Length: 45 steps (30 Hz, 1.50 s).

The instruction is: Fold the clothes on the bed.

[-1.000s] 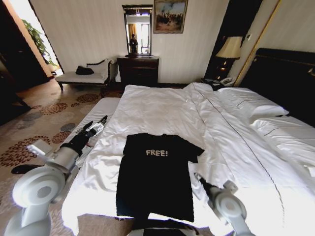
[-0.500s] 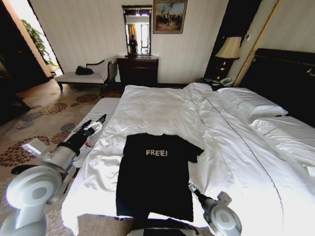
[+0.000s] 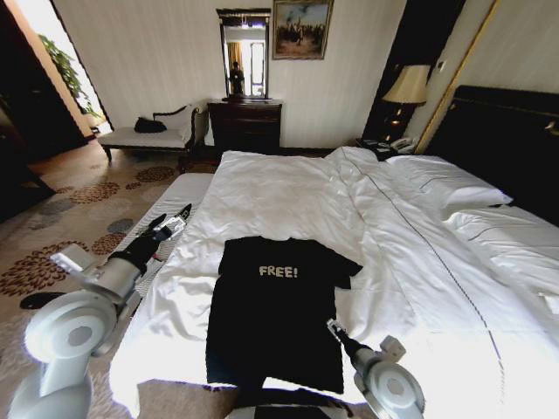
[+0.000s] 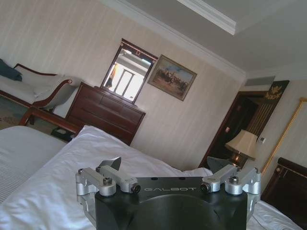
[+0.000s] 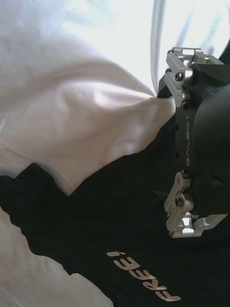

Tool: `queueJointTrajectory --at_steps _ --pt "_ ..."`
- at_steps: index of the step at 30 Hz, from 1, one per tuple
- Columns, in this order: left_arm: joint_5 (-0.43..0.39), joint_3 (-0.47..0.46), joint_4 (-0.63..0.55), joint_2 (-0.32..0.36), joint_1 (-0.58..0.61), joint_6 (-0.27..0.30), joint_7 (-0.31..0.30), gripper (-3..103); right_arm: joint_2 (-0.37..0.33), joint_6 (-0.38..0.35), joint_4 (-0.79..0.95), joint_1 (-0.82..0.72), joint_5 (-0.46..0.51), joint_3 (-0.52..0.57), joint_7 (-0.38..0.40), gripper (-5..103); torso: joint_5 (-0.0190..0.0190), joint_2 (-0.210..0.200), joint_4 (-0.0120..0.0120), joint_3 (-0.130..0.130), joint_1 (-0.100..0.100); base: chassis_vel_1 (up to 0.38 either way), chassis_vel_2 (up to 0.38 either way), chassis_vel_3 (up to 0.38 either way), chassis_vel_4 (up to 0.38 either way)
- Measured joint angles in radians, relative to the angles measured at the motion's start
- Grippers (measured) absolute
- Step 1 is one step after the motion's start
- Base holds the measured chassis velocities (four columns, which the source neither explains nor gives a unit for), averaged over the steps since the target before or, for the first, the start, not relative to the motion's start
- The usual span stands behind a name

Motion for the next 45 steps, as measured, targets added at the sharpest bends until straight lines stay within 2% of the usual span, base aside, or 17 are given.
queueJointTrajectory --at_steps 9,13,15,19,22,31,45 --pt "0.010 0.009 0.002 -0.010 0.000 0.000 -0.001 100 -0.013 0.001 0.036 -0.020 -0.039 0.005 0.029 100 0.0002 0.000 0.0001 0.000 0.000 0.000 0.000 0.000 0.000" --pt "0.012 0.008 0.002 -0.016 0.001 0.000 -0.002 100 -0.025 0.027 0.054 -0.053 -0.089 0.017 0.078 100 0.0001 0.000 0.0000 0.000 0.000 0.000 0.000 0.000 0.000" --pt "0.017 0.012 0.004 -0.024 0.001 0.000 -0.002 100 -0.026 0.052 0.067 -0.075 -0.116 0.020 0.129 100 0.0001 0.000 -0.0001 0.000 0.000 0.000 0.000 0.000 0.000" --pt "0.029 0.018 0.010 -0.032 0.003 -0.001 -0.002 100 -0.017 0.071 0.099 -0.095 -0.147 0.011 0.161 100 0.0000 0.000 -0.0001 0.000 0.000 0.000 0.000 0.000 0.000" --pt "0.034 0.020 0.014 -0.034 0.004 -0.002 -0.002 100 -0.011 0.069 0.130 -0.104 -0.135 -0.006 0.163 100 -0.0001 0.000 -0.0002 0.000 0.000 0.000 0.000 0.000 0.000" --pt "0.055 0.029 0.017 -0.040 0.011 -0.004 -0.001 100 -0.002 0.002 0.135 -0.036 0.021 -0.048 0.168 100 0.0000 0.000 0.0000 0.000 0.000 0.000 0.000 0.000 0.000" --pt "0.079 0.040 0.017 -0.048 0.019 -0.007 0.001 100 -0.006 -0.002 0.036 0.029 0.008 -0.034 0.161 100 0.0000 0.000 0.0000 0.000 0.000 0.000 0.000 0.000 0.000"
